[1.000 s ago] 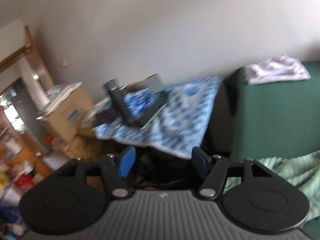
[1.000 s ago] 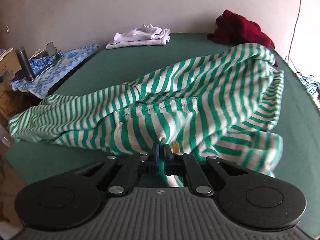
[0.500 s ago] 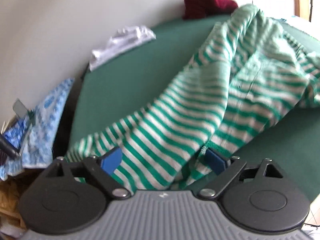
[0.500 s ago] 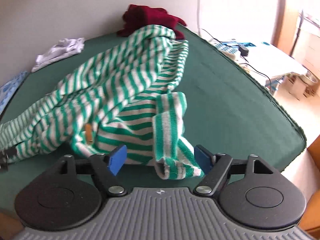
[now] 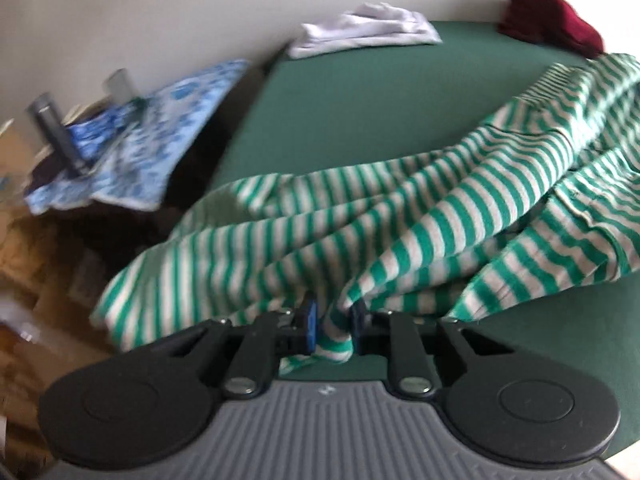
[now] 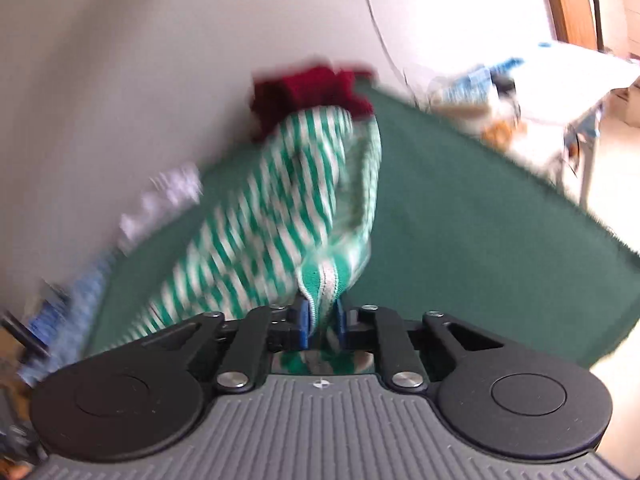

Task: Fold clothes

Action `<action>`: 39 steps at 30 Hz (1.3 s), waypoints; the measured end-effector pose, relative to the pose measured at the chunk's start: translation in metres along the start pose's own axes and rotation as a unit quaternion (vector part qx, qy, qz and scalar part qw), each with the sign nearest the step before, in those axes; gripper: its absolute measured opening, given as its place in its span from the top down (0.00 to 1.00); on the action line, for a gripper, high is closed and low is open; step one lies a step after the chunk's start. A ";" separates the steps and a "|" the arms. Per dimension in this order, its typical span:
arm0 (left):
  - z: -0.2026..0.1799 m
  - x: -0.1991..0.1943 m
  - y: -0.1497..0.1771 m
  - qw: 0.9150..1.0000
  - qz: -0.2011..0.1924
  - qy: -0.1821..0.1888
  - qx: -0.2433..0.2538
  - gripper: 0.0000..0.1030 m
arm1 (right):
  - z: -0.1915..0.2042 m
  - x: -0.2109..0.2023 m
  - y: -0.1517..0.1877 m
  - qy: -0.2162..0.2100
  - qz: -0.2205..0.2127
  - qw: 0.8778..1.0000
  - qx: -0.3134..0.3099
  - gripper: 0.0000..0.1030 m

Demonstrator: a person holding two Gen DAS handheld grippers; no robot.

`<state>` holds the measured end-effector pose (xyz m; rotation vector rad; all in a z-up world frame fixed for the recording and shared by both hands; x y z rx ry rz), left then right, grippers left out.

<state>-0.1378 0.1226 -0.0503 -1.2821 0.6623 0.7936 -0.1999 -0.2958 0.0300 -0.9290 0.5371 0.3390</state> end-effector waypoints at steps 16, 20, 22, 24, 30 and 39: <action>-0.054 -0.081 0.038 0.998 -0.034 -0.045 0.025 0.32 | -0.059 -0.016 0.012 0.102 -0.017 0.982 -0.158 0.56; -0.053 -0.077 0.026 0.998 -0.040 -0.043 0.032 0.20 | -0.023 0.004 0.030 0.039 0.022 0.977 -0.210 0.14; -0.054 -0.069 0.015 0.998 -0.044 -0.032 0.038 0.17 | -0.012 0.012 0.038 0.009 0.038 0.975 -0.218 0.14; -0.056 -0.061 0.004 0.998 -0.048 -0.022 0.044 0.17 | -0.005 0.017 0.042 0.002 0.040 0.973 -0.228 0.21; -0.060 -0.037 -0.030 0.996 -0.060 0.009 0.062 0.13 | -0.013 0.056 0.040 0.034 0.084 0.979 -0.182 0.24; -0.074 0.029 -0.098 0.991 -0.055 0.078 0.094 0.04 | 0.001 0.083 0.052 0.091 0.091 0.976 -0.177 0.25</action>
Point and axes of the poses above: each gripper's, at about its wrist camera, not at the fingertips, and x roughly the way its jaws point, z to its left, y to its underside, the point moved 7 cm from there along x, roughly the way its jaws point, and after that the axes turned 3 degrees about z, right-handed, at the moved point
